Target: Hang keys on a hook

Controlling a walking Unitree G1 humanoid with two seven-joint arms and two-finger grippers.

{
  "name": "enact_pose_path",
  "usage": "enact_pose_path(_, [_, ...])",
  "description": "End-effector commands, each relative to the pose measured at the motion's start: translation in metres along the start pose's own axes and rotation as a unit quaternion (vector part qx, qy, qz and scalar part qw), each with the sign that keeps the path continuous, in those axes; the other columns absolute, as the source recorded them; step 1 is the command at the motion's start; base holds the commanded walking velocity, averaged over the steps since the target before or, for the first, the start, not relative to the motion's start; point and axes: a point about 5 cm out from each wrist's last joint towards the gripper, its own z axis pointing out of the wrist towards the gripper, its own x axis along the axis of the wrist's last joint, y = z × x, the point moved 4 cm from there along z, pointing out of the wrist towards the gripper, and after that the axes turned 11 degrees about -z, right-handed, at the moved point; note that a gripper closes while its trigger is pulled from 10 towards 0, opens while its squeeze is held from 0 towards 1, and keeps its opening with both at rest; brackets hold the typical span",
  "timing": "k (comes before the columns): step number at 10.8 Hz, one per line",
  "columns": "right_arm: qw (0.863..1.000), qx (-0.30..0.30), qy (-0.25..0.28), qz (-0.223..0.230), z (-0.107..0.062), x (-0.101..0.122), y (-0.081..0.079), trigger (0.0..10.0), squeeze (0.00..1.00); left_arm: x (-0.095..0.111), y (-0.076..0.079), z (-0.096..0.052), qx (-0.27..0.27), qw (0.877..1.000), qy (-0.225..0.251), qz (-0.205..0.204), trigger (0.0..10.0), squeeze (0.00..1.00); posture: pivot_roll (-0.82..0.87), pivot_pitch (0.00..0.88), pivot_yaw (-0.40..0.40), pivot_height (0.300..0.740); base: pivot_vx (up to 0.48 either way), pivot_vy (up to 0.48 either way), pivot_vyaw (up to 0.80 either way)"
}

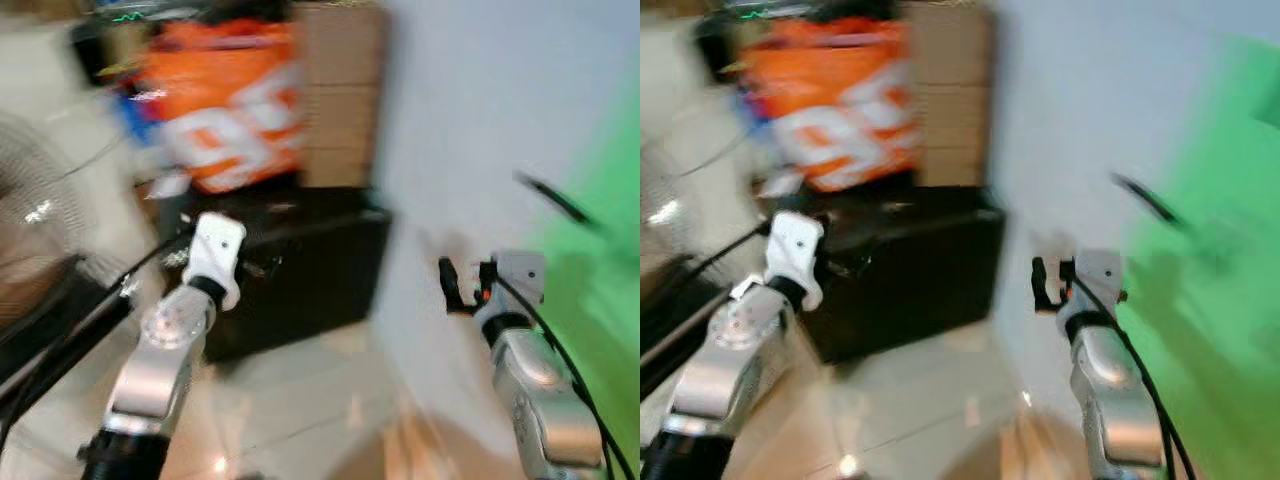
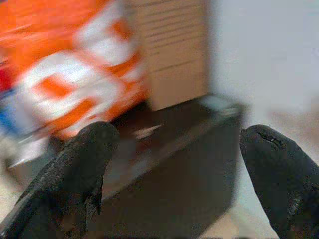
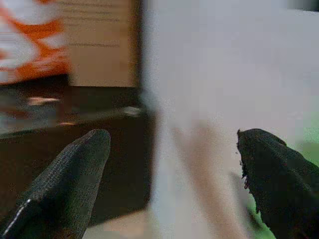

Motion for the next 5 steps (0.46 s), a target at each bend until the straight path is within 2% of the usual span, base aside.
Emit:
enact_pose_path(1, [1.000, 0.011, 0.012, -0.002, 0.0009, 0.0058, -0.0056, 10.0, 1.00, 0.0018, -0.0005, 0.0013, 0.000, 1.000, 0.002, 0.007, 10.0, 0.00, -0.06, 0.000, -0.019, 0.740, 0.349, 0.000, 0.00])
enact_pose_path(5, [1.000, 0.010, 0.012, -0.009, 0.0008, 0.0051, -0.0050, 10.0, 1.00, 0.0026, 0.0010, 0.0027, -0.002, 1.000, 0.003, 0.009, 10.0, 0.00, -0.06, 0.000, -0.015, 0.740, 0.349, 0.000, 0.00])
